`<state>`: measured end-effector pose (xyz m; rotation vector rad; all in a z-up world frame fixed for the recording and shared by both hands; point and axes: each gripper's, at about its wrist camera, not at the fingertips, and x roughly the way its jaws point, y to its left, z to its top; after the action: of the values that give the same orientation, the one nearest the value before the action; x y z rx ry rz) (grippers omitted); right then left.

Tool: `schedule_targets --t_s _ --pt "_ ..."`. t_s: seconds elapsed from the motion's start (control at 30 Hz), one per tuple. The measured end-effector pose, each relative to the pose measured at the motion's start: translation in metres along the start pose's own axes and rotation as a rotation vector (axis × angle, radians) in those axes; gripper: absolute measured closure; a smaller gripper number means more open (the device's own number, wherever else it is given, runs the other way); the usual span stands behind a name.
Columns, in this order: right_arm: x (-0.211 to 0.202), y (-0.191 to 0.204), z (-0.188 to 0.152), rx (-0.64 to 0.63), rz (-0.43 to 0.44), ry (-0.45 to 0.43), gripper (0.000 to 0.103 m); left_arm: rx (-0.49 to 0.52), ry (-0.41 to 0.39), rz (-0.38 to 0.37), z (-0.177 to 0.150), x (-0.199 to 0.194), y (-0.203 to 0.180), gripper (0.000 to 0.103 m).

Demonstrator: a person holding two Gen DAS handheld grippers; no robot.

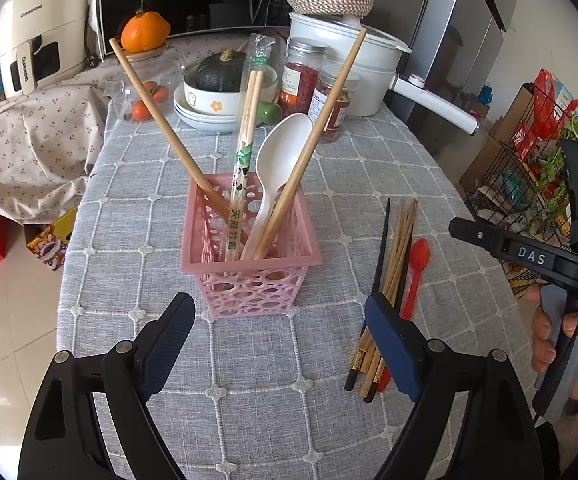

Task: Organize utensils
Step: 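Grasp the red plastic spoon with the right gripper while the left moves toward the chopsticks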

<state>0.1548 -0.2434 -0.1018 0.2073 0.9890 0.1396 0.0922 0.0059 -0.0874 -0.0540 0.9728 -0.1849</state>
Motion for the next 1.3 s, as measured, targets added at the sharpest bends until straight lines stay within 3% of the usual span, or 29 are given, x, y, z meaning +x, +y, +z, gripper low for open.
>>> schedule_targets --t_s 0.3,0.63,0.83,0.9,0.97,1.3 --pt "0.048 -0.011 -0.014 0.035 -0.064 0.230 0.027 0.025 0.030 -0.001 -0.003 0.006 -0.005 0.014" --pt "0.072 -0.002 -0.016 -0.014 -0.163 0.289 0.029 0.024 0.036 -0.011 -0.004 0.005 -0.003 0.014" --pt "0.073 -0.001 -0.010 -0.048 -0.235 0.279 0.058 0.041 0.037 -0.018 -0.005 0.003 -0.005 0.014" --pt "0.072 -0.005 -0.009 -0.038 -0.218 0.284 0.071 0.052 0.037 -0.021 -0.006 0.002 -0.008 0.014" --pt "0.072 -0.009 -0.007 -0.029 -0.196 0.288 0.075 0.067 0.036 -0.025 -0.006 0.000 -0.013 0.014" --pt "0.040 -0.035 0.000 0.059 -0.072 0.232 0.076 0.180 0.045 -0.081 -0.012 -0.008 -0.052 0.014"
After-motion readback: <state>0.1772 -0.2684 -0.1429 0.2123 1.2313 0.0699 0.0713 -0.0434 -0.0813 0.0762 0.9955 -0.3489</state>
